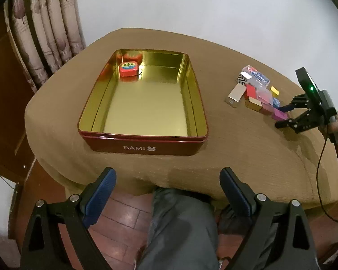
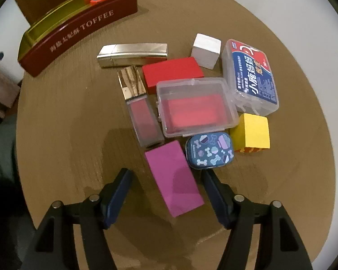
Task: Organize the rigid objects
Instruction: 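Grasp the pink block with the right gripper, then carry the pink block into the gold tin and release it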
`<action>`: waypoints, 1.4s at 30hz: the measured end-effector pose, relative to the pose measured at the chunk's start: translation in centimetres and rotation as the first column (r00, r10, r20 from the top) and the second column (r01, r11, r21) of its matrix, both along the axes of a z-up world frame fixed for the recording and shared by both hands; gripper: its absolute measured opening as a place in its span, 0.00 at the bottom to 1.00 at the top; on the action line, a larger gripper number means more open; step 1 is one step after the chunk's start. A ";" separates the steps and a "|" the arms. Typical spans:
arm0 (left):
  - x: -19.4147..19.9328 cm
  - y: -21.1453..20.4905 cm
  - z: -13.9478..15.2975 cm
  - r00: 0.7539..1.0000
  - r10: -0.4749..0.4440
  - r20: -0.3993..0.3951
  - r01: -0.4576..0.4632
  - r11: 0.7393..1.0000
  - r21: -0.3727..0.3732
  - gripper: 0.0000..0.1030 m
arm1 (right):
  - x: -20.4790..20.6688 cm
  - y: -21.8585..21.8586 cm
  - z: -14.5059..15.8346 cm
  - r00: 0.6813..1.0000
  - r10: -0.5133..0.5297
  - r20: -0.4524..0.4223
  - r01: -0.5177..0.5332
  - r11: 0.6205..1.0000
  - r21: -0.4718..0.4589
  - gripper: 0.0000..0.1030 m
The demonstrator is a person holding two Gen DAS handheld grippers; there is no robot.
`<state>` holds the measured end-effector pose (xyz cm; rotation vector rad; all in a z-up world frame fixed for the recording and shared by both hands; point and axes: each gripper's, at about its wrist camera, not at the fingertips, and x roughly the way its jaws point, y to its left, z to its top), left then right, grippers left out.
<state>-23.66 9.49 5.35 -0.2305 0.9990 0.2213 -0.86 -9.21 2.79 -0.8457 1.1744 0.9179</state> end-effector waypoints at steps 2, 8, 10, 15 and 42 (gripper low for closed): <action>-0.1 0.2 0.1 1.000 -0.001 -0.002 0.001 1.000 -0.006 0.89 | 0.1 0.2 0.3 1.000 -0.018 0.001 0.018 1.000 0.001 0.35; -1.0 1.1 1.5 0.998 -0.004 0.056 0.005 1.000 -0.010 0.89 | -1.5 -0.1 1.1 0.993 -0.119 -0.005 0.119 0.993 0.004 0.29; -1.5 1.3 1.7 0.997 -0.002 0.075 0.003 1.000 -0.006 0.89 | -2.6 0.0 2.1 0.987 -0.159 -0.011 0.159 0.986 0.047 0.29; -2.4 1.6 1.7 0.996 0.002 0.091 -0.004 1.000 0.016 0.89 | -3.6 4.2 7.1 0.966 -0.237 -0.107 0.258 0.928 0.270 0.29; -4.6 7.9 -0.4 0.997 0.055 0.047 -0.055 0.999 -0.004 0.89 | 3.0 33.7 -1.3 0.827 -0.512 -0.234 0.558 0.798 0.227 0.30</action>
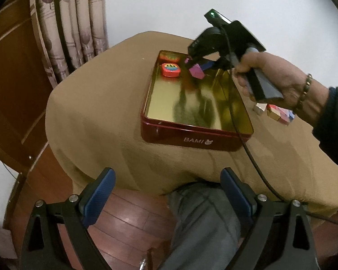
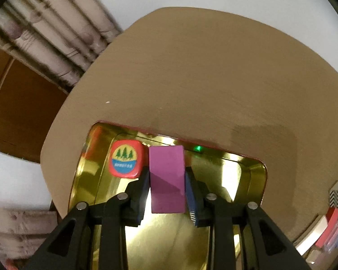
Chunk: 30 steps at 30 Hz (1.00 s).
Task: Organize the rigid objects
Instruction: 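Carry the pink block into the gold tin and release it, then grasp the silver ribbed case with the left gripper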
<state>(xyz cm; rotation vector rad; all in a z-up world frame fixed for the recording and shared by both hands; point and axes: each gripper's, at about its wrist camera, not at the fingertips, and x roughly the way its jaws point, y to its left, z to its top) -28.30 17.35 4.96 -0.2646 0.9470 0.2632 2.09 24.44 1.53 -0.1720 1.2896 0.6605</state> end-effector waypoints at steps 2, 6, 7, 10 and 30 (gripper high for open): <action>0.0 -0.4 -0.1 1.000 -0.009 -0.005 0.009 1.000 0.016 0.89 | -0.2 0.1 0.1 1.000 -0.003 -0.007 0.003 1.000 0.029 0.30; 0.0 -1.2 -0.1 1.000 -0.023 -0.009 0.023 0.999 0.035 0.89 | -1.0 -1.2 1.7 0.998 -0.026 0.050 0.024 0.999 0.036 0.39; 0.0 -1.4 -0.1 1.000 -0.026 -0.011 0.026 0.999 0.040 0.89 | -1.3 -1.6 2.2 0.997 -0.032 0.068 0.027 0.998 0.060 0.39; 0.1 -1.9 -0.2 0.999 -0.034 -0.012 0.034 0.998 0.049 0.89 | -3.1 -4.5 4.7 0.987 -0.045 0.153 0.020 0.987 0.158 0.40; 12.8 -15.2 4.3 0.813 -0.576 0.089 0.548 0.807 0.222 0.90 | -11.7 -46.5 1.9 0.712 -0.364 0.600 0.434 0.900 0.031 0.60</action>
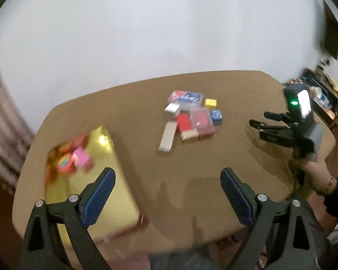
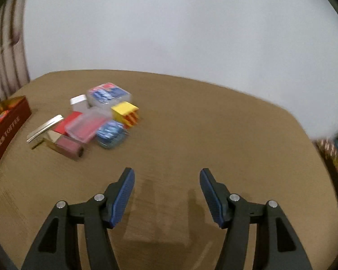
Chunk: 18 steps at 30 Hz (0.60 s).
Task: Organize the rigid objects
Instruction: 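Grasp the silver ribbed case with the left gripper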
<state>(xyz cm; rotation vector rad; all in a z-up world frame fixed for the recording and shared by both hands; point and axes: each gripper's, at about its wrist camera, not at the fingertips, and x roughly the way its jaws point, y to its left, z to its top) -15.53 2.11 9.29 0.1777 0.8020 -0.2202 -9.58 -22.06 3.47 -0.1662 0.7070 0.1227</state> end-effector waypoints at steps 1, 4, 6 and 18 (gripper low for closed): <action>1.5 -0.4 -0.2 1.000 -0.022 -0.018 0.022 1.000 -0.008 0.89 | 0.0 -1.0 0.2 1.000 -0.009 0.008 0.009 0.999 0.045 0.60; 6.3 -1.1 -1.5 0.991 -0.082 -0.107 0.077 0.996 -0.049 0.89 | 0.4 -2.6 0.4 0.999 -0.031 0.010 0.030 0.994 0.103 0.64; 9.0 -1.6 -2.6 0.978 -0.123 -0.170 0.117 0.992 -0.041 0.89 | 0.8 -3.3 0.3 1.000 -0.022 -0.006 0.023 0.992 0.127 0.64; 15.7 -2.4 -9.0 0.894 -0.193 -0.405 0.235 0.970 0.056 0.57 | 1.6 -3.8 -0.3 0.999 0.001 -0.045 0.008 0.982 0.186 0.64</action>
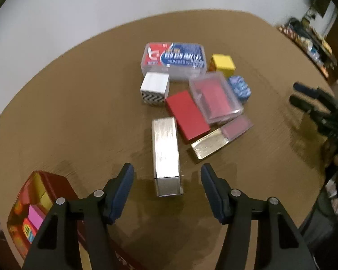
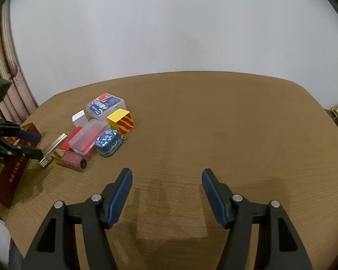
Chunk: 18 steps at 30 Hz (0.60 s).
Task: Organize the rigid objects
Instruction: 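Grasp the silver ribbed case with the left gripper, then place the silver case in the gold tin beside the pink block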
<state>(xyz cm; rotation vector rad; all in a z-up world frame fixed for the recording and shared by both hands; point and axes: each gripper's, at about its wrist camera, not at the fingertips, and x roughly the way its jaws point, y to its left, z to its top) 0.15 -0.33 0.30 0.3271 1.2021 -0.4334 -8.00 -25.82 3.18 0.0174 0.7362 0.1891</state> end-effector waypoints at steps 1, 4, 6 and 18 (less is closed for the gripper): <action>0.2 0.1 -0.3 1.000 -0.002 -0.015 0.002 1.000 -0.004 0.57 | 0.0 0.1 0.0 1.000 0.001 -0.004 -0.001 1.000 -0.001 0.64; 0.9 0.2 -0.9 0.999 0.010 -0.034 -0.011 1.000 -0.029 0.57 | 0.2 -0.2 -0.1 1.000 0.005 -0.009 -0.005 1.000 -0.003 0.64; 1.1 0.4 -1.0 0.999 0.018 -0.036 -0.019 0.999 -0.043 0.57 | 0.0 -0.6 0.1 1.000 0.004 -0.017 -0.004 1.000 -0.006 0.64; 2.3 0.4 -2.2 0.995 0.051 -0.081 -0.054 0.998 -0.037 0.25 | 0.5 0.3 -0.4 0.999 0.003 -0.045 -0.004 1.000 -0.011 0.64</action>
